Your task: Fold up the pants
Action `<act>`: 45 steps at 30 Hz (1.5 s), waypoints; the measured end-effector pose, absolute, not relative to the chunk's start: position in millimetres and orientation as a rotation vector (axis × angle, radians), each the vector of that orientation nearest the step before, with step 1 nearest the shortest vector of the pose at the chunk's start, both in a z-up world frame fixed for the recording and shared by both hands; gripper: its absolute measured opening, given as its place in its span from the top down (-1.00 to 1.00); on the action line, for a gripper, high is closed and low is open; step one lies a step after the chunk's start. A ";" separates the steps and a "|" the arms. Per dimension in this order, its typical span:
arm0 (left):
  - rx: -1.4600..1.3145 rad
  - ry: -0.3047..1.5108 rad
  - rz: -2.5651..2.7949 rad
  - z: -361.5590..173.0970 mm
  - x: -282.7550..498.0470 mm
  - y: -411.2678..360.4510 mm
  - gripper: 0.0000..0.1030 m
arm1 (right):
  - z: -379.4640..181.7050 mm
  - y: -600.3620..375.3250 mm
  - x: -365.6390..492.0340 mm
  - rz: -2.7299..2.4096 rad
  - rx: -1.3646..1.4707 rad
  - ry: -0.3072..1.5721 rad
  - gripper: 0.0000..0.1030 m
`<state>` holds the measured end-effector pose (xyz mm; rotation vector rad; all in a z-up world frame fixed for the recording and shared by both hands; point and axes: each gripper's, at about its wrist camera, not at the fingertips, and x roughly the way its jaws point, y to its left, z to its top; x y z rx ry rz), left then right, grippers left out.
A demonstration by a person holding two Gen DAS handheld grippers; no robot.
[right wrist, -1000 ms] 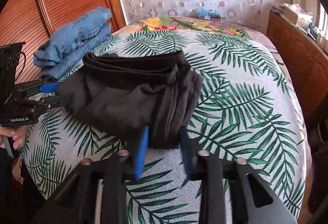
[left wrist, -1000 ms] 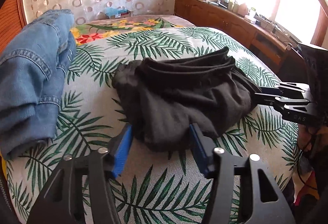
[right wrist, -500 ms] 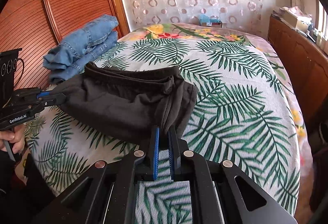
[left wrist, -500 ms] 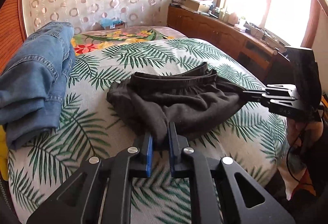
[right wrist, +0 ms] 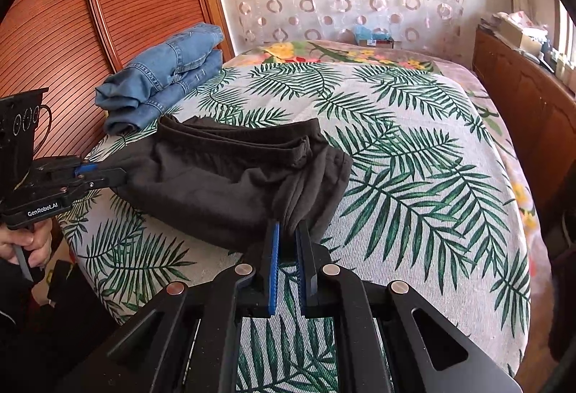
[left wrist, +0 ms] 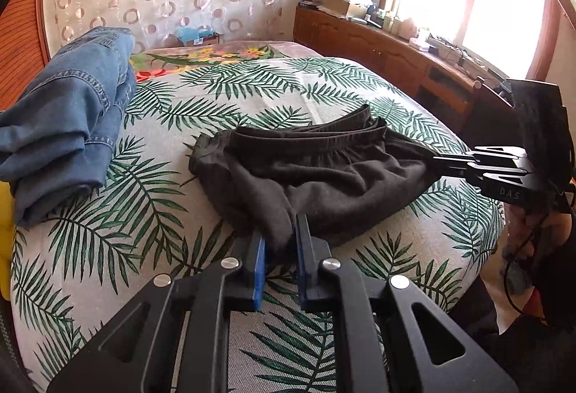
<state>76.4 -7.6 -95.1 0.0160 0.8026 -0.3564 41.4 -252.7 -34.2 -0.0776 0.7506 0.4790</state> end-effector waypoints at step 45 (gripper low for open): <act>0.061 0.855 -0.352 -106.0 151.4 -11.0 -0.16 | -44.9 -220.2 126.2 0.514 -0.167 0.786 0.33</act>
